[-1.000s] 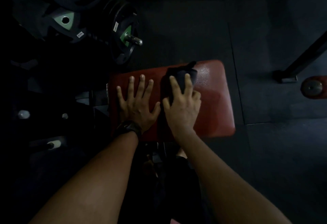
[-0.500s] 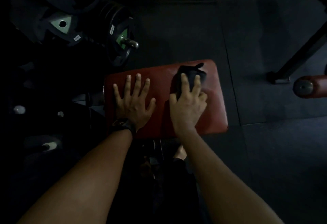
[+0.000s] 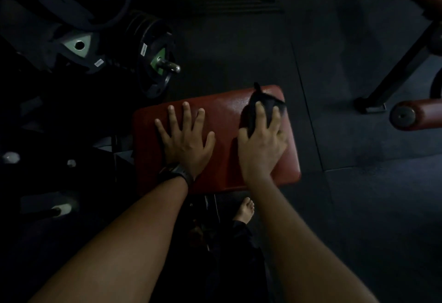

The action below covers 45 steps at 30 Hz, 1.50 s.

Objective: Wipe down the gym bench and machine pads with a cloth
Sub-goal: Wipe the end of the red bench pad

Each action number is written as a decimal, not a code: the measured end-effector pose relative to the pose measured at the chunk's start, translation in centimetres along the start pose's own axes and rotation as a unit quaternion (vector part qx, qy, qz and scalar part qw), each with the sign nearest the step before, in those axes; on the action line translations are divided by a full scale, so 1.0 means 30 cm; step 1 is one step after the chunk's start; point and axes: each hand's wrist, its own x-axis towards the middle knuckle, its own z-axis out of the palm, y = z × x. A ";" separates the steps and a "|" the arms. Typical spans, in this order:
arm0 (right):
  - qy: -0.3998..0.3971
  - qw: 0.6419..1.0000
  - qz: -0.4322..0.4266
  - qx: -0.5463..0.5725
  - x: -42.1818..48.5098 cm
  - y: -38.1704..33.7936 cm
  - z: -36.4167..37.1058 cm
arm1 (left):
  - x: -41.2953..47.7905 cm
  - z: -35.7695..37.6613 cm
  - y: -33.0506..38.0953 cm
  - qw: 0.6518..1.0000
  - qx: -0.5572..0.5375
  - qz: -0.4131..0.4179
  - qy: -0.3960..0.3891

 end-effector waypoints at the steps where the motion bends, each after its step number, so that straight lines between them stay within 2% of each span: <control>1: -0.014 0.999 -0.031 -0.001 -0.045 -0.022 0.009 | 0.001 0.008 -0.005 1.000 0.002 0.009 0.009; 5: -0.035 0.969 -0.244 -0.020 0.013 -0.040 0.028 | 0.025 0.010 -0.015 1.000 -0.005 0.023 0.015; 7: -0.063 0.953 -0.289 -0.057 0.149 -0.034 0.011 | 0.030 0.013 -0.017 0.999 -0.011 0.021 0.025; 9: -0.073 0.961 -0.256 -0.078 0.254 -0.016 -0.008 | 0.031 0.017 -0.018 0.999 -0.011 0.021 0.027; 11: -0.037 0.986 -0.156 -0.055 0.295 0.021 -0.018 | 0.032 0.021 -0.015 0.999 -0.016 0.021 0.022; 13: 0.008 0.998 -0.052 -0.032 0.248 0.041 -0.010 | 0.031 0.019 -0.017 0.999 -0.016 0.024 0.025; 15: 0.029 0.999 -0.002 -0.034 0.141 0.023 0.005 | 0.035 0.021 -0.020 0.999 -0.014 0.027 0.030; 17: 0.010 1.000 -0.016 -0.017 0.036 -0.018 0.018 | 0.035 0.024 -0.023 0.999 -0.010 0.030 0.032; 19: -0.013 0.993 -0.114 -0.020 0.002 -0.052 0.031 | 0.035 0.025 -0.025 0.999 -0.011 0.030 0.032; 21: -0.032 0.972 -0.232 -0.034 0.082 -0.053 0.031 | 0.033 0.024 -0.025 0.999 -0.015 0.030 0.033; 23: -0.055 0.955 -0.282 -0.069 0.225 -0.037 0.010 | 0.032 0.022 -0.022 0.999 -0.014 0.027 0.037; 25: -0.058 0.967 -0.235 -0.084 0.331 -0.008 -0.009 | 0.034 0.021 -0.020 0.999 -0.015 0.025 0.031; 27: -0.021 0.989 -0.132 -0.070 0.347 0.025 -0.014 | 0.033 0.022 -0.020 0.999 -0.018 0.025 0.026; 30: 0.036 0.998 0.000 -0.047 0.218 0.047 -0.008 | 0.033 0.022 -0.021 0.999 -0.026 0.029 0.031; 32: 0.035 0.998 0.046 -0.020 0.097 0.032 -0.003 | 0.035 0.023 -0.022 0.999 -0.027 0.031 0.034; 34: 0.005 0.999 0.035 -0.010 -0.005 -0.008 0.006 | 0.036 0.021 -0.024 0.999 -0.026 0.033 0.032; 35: -0.008 1.000 -0.003 -0.017 -0.033 -0.028 0.013 | 0.037 0.022 -0.024 0.999 -0.027 0.033 0.031; 38: -0.034 0.973 -0.216 -0.068 0.020 -0.031 0.010 | 0.033 0.023 -0.025 0.999 -0.023 0.034 0.032; 39: -0.044 0.960 -0.264 -0.088 0.086 -0.010 0.000 | 0.031 0.024 -0.024 0.999 -0.023 0.033 0.036; 40: -0.052 0.955 -0.274 -0.102 0.155 0.015 -0.013 | 0.031 0.023 -0.022 0.998 -0.025 0.031 0.039; 42: -0.046 0.973 -0.207 -0.096 0.248 0.063 -0.039 | 0.033 0.022 -0.019 0.998 -0.030 0.028 0.040; 45: -0.005 0.999 -0.034 -0.029 0.210 0.108 -0.047 | 0.034 0.021 -0.019 0.998 -0.029 0.031 0.035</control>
